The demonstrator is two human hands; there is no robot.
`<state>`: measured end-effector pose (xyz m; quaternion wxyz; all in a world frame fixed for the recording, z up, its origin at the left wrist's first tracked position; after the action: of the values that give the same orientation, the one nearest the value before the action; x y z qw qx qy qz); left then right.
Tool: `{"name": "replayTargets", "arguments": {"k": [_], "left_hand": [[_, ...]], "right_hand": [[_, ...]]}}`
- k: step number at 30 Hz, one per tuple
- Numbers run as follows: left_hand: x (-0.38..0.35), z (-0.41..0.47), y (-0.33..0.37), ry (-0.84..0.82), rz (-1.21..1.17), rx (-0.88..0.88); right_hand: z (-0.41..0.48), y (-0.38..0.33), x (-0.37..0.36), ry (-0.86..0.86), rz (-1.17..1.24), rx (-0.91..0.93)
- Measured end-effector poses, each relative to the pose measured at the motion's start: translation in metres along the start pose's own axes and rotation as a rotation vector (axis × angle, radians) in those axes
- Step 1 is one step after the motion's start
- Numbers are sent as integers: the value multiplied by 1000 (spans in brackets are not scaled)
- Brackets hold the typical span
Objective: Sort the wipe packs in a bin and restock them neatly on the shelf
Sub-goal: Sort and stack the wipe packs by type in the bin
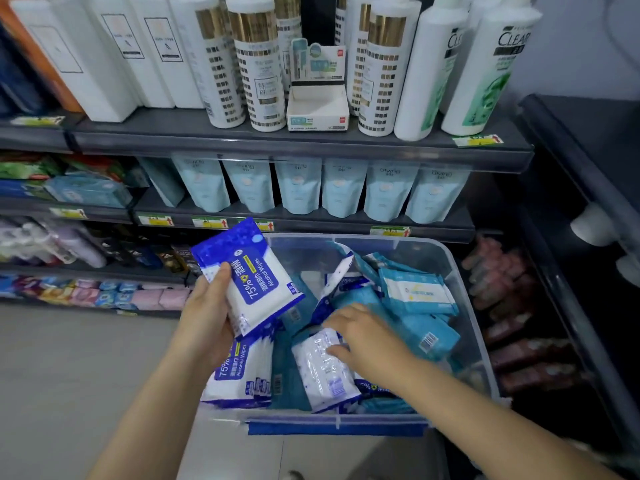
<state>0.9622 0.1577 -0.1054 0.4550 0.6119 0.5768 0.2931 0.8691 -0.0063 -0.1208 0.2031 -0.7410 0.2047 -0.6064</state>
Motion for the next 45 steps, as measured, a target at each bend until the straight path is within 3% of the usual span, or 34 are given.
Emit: {"name": "replayTargets", "arguments": {"k": [6, 11, 13, 16, 19, 22, 25, 30, 35, 38, 41, 43, 45], "left_hand": [[23, -13, -10, 29, 42, 7], [25, -18, -22, -1, 54, 48], [22, -17, -24, -11, 51, 48], [12, -17, -29, -51, 55, 65], [-8, -19, -37, -127, 53, 121], [-34, -24, -39, -215, 24, 160], [-54, -27, -36, -294, -14, 162], [-68, -32, -30, -347, 45, 94], [-62, -27, -25, -224, 77, 29], [-49, -22, -25, -130, 95, 8], [-42, -21, -25, -83, 76, -11], [-41, -22, -25, -71, 53, -19], [-41, -23, -27, -59, 36, -15]], "right_hand": [[23, 2, -24, -66, -211, -182], [19, 18, 1, 66, 192, -316], [16, 19, 30, 155, 248, -311], [7, 13, 88, 423, 406, -235], [-8, -12, 124, 634, 537, -6], [-19, -50, 114, 569, 470, 297], [-29, -65, 81, 412, 317, 442], [-40, -62, 77, 412, 192, 430], [-42, -49, 70, 304, 81, 439], [-40, -25, 69, 238, 211, 322], [-38, -4, 81, 354, 579, 125], [-34, 12, 79, 417, 872, -72], [-31, 21, 57, 319, 1092, -335]]}}
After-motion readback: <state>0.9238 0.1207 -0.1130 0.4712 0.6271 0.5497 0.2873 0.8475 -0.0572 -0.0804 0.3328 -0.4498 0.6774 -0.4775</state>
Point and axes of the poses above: each hand's wrist, its own z-axis towards the middle knuckle, its own x-axis out of the back of the hand, y = z × x, the point moved 9 cm from there along z, towards the middle knuckle, and after that the axes turned 14 degrees about z, right-handed, at the moved point
